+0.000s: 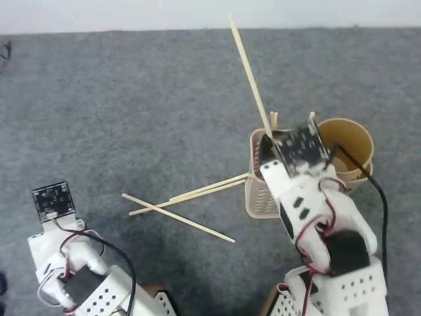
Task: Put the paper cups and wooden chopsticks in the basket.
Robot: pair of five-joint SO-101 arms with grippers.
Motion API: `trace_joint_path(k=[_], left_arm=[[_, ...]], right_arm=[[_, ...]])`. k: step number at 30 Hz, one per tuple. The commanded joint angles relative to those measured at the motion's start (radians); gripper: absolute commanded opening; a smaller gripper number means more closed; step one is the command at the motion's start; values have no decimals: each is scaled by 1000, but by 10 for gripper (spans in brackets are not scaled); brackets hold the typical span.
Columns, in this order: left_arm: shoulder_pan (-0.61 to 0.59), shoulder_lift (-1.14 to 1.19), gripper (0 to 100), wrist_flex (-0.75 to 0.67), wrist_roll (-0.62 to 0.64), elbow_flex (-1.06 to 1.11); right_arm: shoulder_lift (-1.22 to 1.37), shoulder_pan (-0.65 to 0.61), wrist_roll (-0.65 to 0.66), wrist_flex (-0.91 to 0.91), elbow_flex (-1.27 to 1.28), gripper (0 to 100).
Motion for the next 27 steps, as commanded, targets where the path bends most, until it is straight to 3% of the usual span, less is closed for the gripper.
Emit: trace_joint_path(k=[1, 5, 10, 21, 27], left_arm=[[3, -18, 145, -15, -9, -8], [3, -18, 145, -15, -9, -8], [3, -18, 145, -15, -9, -8], [3, -18, 145, -15, -9, -8], [3, -18, 145, -15, -9, -8]], right_arm=[[-117, 13, -11, -22, 77, 7], [-232, 16, -8, -15, 187, 39], [-337, 19, -3, 41, 226, 242], [-371, 16, -2, 44, 215, 184], [-199, -68, 58, 64, -152, 180]])
